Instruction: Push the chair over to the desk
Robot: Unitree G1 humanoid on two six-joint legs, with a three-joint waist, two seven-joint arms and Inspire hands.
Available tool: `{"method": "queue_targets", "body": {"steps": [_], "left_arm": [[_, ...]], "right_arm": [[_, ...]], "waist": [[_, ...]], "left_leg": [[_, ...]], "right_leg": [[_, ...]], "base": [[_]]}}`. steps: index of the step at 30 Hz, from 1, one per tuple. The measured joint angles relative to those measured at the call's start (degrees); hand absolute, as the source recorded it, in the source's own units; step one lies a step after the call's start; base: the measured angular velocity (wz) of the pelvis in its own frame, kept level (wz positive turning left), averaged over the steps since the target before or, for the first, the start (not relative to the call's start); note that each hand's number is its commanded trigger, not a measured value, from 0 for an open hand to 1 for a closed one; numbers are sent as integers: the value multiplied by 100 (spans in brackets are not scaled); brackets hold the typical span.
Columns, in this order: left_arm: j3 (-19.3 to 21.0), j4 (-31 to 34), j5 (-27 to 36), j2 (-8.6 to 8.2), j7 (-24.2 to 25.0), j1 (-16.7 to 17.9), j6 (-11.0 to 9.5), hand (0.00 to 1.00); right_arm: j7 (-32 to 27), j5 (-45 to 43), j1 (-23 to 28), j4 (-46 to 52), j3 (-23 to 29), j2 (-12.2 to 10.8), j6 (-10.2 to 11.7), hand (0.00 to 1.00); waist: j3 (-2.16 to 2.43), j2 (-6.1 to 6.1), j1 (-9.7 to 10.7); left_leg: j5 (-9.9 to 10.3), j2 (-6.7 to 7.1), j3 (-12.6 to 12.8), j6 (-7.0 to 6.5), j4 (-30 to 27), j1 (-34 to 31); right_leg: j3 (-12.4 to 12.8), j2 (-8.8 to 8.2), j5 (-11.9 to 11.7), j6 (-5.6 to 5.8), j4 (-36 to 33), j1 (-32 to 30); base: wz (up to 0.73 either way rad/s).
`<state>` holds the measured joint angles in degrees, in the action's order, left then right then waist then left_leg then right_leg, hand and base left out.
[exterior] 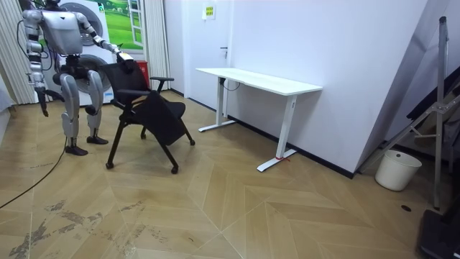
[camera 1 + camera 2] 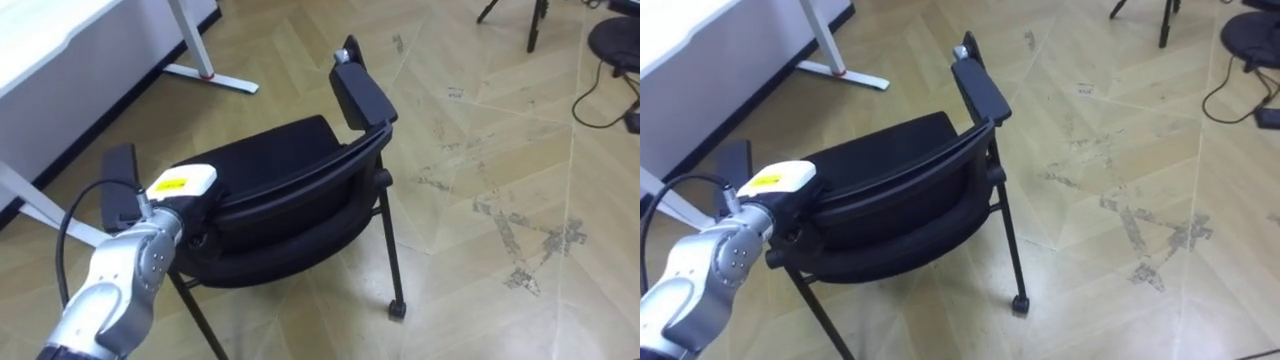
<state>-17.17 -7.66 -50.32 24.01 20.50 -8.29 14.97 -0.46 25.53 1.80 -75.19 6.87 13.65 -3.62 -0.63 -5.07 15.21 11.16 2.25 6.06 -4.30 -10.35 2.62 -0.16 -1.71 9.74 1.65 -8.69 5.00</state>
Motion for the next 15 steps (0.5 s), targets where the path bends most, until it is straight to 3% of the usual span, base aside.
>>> {"method": "queue_targets", "body": {"steps": [2, 7, 10, 12, 13, 15], "left_arm": [[0, -12, 1, 20, -32, 30, 4, 100], [4, -27, 16, 119, -148, 128, 98, 100], [148, -35, 130, 238, -229, 285, 132, 100], [364, -45, 128, 245, -307, 449, 197, 100], [376, -45, 130, 277, -319, 454, 214, 100], [389, -45, 144, 474, -408, 519, 227, 100]], "right_arm": [[-18, 422, 56, -36, 195, -5, 0, 0], [-307, 1546, 462, -80, 1354, 6, 1, 0], [-713, 2285, 777, -13, 2424, 27, -3, 0], [-1218, 3135, 1090, 321, 3330, 48, 2, 0], [-1370, 3323, 1190, 479, 3512, 52, 5, 0], [-2072, 3692, 1418, 1191, 3923, 179, 99, 0]], "waist": [[-17, 21, 38], [-27, -22, 284], [-14, -67, 441], [1, -54, 700], [6, -45, 726], [21, 16, 919]], "left_leg": [[0, 2, 15, 0, 17, 30], [32, -14, 41, -1, -29, 2], [52, -53, 197, 13, -36, -19], [83, -62, 219, 19, -52, -55], [84, -56, 258, 18, -62, -82], [91, -43, 328, 8, -131, -175]], "right_leg": [[75, 3, 0, 0, -1, 11], [176, 22, 0, 0, -33, -22], [423, 72, 0, 0, -114, -121], [477, 84, 31, -23, -166, -159], [493, 75, 70, -28, -222, -208], [570, 69, 138, -30, -306, -289]], "base": [[-12], [-3], [-29], [-11], [-13], [-14]]}}
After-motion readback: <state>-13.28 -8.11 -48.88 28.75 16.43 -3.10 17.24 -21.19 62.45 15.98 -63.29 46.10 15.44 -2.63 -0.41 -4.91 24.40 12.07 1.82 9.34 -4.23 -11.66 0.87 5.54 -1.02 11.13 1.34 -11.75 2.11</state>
